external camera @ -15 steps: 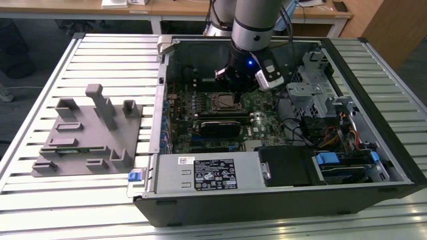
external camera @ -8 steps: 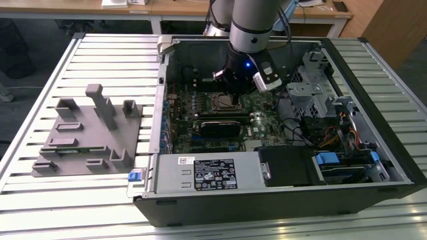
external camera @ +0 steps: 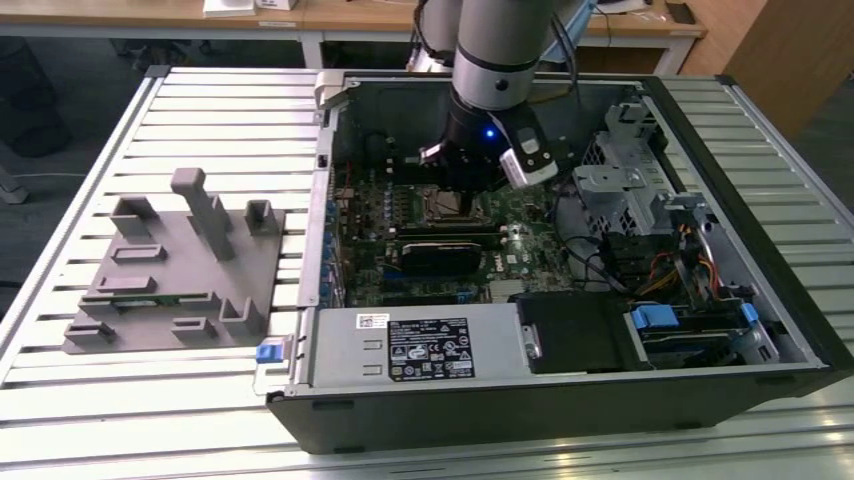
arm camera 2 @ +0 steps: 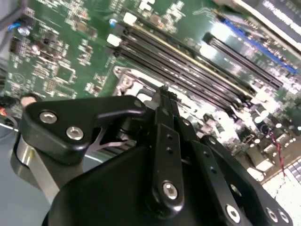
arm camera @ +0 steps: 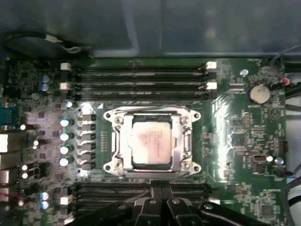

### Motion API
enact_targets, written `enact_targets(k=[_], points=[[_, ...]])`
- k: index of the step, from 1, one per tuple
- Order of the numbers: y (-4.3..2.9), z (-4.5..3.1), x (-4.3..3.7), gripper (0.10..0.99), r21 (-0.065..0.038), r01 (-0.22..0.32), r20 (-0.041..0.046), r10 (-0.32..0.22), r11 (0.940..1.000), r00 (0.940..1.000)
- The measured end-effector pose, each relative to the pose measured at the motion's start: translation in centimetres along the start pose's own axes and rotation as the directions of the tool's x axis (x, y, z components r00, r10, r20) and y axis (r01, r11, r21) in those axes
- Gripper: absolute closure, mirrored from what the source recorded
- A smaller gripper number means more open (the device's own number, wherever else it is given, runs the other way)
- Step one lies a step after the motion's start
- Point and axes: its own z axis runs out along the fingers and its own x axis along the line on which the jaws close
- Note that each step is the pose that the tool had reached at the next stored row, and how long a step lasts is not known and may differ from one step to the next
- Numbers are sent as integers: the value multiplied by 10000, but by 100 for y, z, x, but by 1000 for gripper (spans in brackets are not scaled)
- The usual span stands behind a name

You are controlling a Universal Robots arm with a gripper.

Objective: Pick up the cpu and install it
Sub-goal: 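Install the second cpu locking lever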

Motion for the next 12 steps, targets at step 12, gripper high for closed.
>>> enact_targets(k=[12], points=[[-12,77,214,980,0,1,-3,-1,10000,10000]])
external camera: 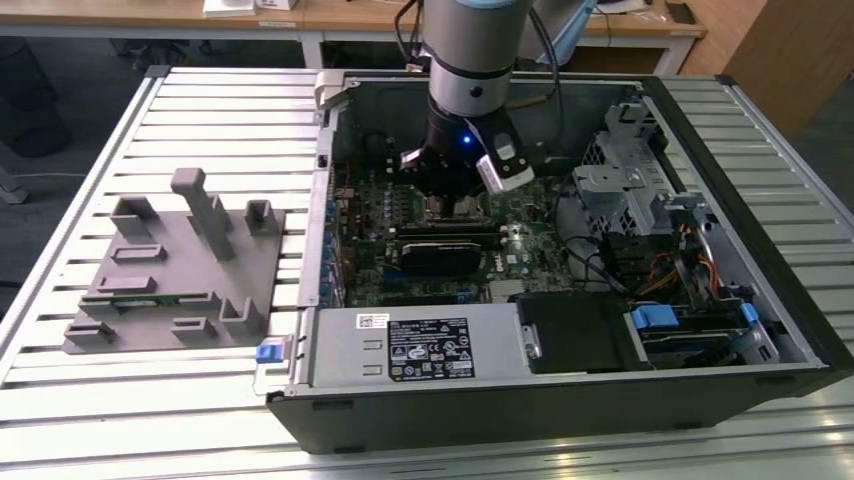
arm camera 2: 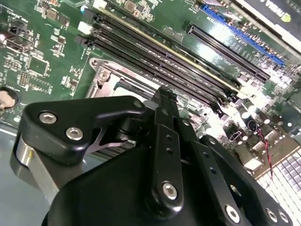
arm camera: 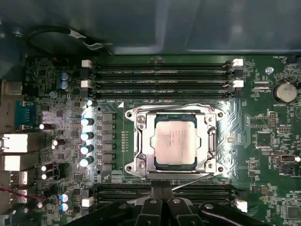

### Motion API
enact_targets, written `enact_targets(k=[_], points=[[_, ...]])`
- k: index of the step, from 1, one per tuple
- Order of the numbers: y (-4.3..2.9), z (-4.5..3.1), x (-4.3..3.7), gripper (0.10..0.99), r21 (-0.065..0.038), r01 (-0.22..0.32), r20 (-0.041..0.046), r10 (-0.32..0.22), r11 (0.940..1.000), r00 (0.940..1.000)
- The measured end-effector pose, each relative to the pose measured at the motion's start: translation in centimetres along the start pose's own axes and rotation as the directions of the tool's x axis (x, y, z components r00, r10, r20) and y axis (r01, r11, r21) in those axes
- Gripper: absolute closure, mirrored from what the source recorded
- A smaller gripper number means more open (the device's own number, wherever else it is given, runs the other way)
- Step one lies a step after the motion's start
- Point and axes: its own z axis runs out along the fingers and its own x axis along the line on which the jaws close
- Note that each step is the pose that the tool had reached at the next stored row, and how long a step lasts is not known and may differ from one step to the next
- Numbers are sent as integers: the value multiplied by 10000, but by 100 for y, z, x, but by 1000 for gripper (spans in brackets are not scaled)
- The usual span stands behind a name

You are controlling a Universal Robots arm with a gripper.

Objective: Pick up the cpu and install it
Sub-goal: 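Install the second cpu locking lever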

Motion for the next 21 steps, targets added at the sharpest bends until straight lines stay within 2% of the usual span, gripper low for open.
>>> enact_targets(k=[4,6,17,21], points=[[-3,63,13,980,0,-2,-4,2,10000,10000],[-13,70,34,980,-24,-1,-6,1,10000,10000],[-170,68,132,980,-493,8,-16,-8,9988,10000],[-183,89,163,980,-562,9,-16,-10,9984,10000]])
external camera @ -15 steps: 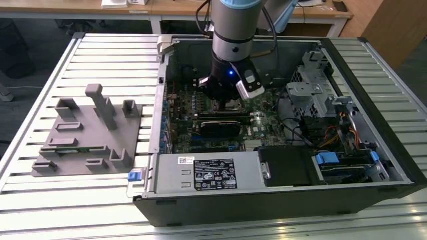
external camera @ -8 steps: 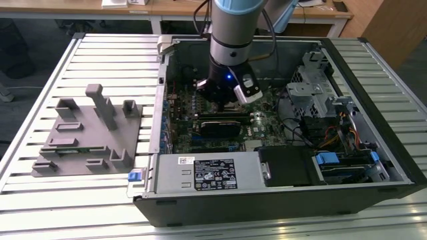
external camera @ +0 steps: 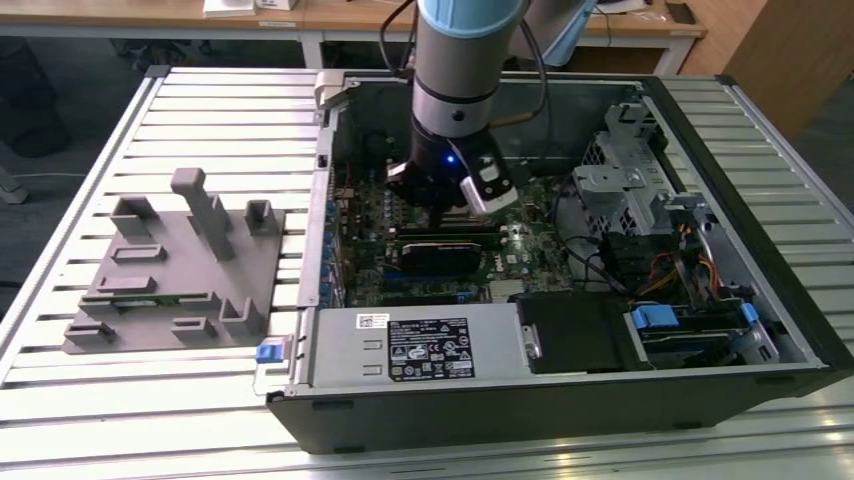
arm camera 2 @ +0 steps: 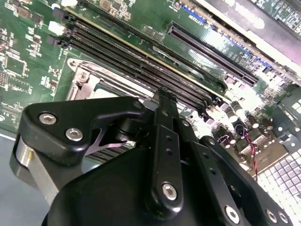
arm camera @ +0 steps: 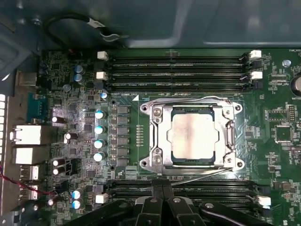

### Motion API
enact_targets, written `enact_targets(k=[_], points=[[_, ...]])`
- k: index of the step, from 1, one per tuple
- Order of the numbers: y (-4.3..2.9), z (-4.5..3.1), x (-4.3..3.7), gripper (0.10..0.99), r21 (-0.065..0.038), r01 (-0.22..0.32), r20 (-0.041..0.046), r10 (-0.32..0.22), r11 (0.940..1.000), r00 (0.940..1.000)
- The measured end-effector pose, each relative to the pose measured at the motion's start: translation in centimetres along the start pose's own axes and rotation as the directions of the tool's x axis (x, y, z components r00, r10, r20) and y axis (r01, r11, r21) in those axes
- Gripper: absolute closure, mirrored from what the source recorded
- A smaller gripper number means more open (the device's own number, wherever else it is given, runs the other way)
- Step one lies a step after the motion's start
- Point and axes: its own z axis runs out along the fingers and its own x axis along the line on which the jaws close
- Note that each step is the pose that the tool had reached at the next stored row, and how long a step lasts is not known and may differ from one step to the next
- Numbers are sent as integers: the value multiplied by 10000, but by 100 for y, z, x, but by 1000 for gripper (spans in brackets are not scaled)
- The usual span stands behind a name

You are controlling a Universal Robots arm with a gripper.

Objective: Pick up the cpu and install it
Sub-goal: 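Install the second cpu locking lever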

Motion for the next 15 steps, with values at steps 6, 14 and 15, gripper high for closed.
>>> enact_targets(k=[6,14,15], points=[[-14,63,15,980,-161,4,-5,-4,9999,10000],[-46,104,51,980,-537,12,-12,-13,9986,10000],[-48,110,56,980,-552,11,-12,-12,9985,10000]])
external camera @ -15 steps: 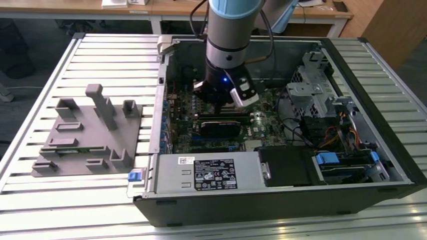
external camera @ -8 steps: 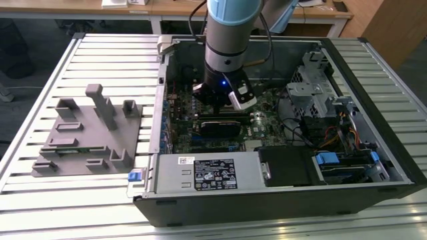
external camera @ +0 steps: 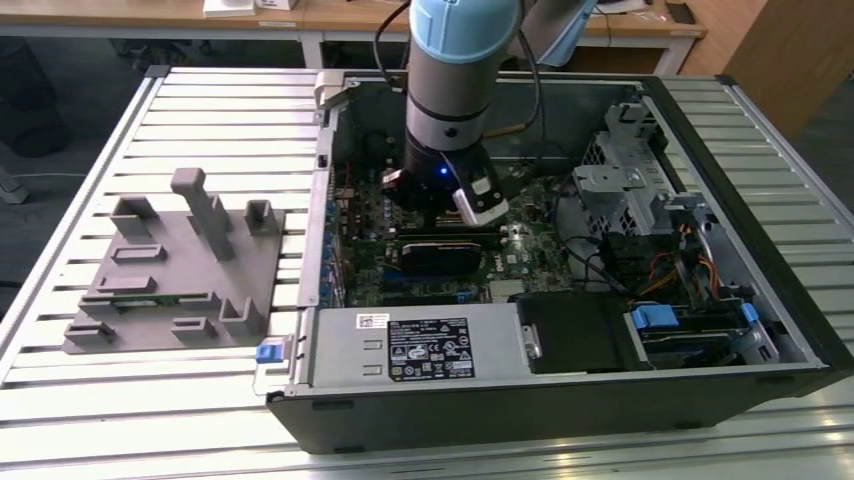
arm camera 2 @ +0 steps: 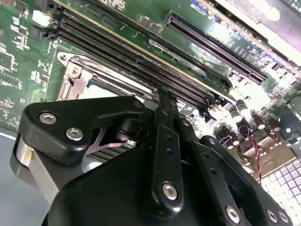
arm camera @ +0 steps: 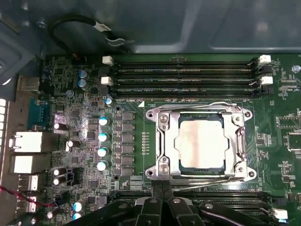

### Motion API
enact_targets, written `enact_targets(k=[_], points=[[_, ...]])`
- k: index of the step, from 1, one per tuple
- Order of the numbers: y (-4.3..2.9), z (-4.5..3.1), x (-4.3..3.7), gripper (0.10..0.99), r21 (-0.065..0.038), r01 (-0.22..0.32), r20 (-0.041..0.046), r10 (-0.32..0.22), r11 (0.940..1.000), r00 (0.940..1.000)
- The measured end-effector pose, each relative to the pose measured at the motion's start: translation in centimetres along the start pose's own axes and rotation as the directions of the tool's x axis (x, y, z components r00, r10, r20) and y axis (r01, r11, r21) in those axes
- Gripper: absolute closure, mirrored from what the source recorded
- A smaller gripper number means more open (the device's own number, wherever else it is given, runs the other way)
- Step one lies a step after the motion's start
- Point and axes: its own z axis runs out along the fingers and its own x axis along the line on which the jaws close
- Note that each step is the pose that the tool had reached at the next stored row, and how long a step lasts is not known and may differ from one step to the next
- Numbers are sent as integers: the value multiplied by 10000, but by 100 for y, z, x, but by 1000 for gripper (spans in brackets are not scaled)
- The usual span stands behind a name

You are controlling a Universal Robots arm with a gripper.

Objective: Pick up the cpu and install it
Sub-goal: 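Install the second cpu locking lever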

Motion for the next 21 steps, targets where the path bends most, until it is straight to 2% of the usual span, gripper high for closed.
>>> enact_targets(k=[6,13,21], points=[[-7,32,10,980,-40,1,-3,-1,10000,10000],[-12,56,50,980,-259,4,-8,-5,9997,10000],[-14,76,54,980,-379,8,-9,-8,9993,10000]])
